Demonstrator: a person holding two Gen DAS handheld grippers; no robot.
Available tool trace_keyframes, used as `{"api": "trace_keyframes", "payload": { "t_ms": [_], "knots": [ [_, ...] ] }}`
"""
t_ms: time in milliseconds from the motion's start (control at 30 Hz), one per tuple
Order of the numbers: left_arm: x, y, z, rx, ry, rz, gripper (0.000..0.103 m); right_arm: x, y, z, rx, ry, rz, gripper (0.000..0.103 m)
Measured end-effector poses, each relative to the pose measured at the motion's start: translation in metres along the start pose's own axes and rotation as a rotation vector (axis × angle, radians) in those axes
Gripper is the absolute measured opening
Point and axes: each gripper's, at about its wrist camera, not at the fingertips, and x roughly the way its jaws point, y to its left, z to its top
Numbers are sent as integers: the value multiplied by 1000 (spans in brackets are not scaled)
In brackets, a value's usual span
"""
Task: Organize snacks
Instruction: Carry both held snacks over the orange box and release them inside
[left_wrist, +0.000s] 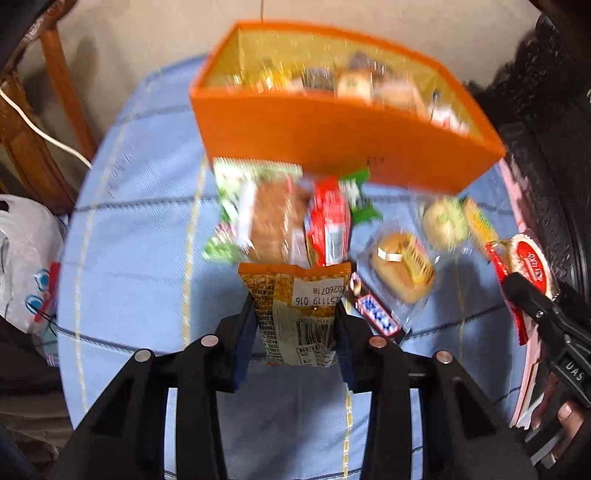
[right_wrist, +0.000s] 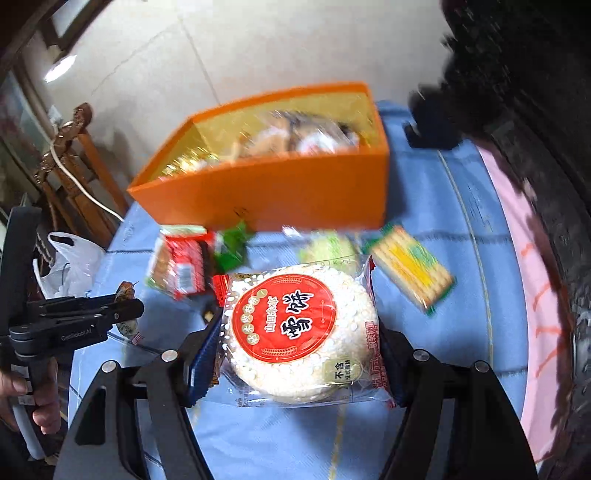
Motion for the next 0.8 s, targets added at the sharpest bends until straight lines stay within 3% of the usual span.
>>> {"api": "trace_keyframes", "payload": {
  "t_ms": [200, 333, 500, 733, 767, 800],
  "knots": [
    [-51, 9, 53, 31, -179, -4, 37, -17, 22, 55, -78, -128, 12, 73],
    [-61, 3, 103, 49, -242, -5, 37, -20, 26, 101, -91, -224, -7, 73],
    [-43, -7, 157, 43, -248, 8, 37, 4, 21, 145, -83, -252, -45, 73],
    [-9, -10, 184, 35, -225, 14, 38, 37, 10, 164, -48, -238, -77, 73],
    [-2, -10, 187, 29, -222, 11, 39, 42, 7, 166, -36, -237, -79, 74],
    [2, -10, 190, 23, -223, 10, 48, 47, 7, 168, -29, -230, -85, 75]
  ]
}}
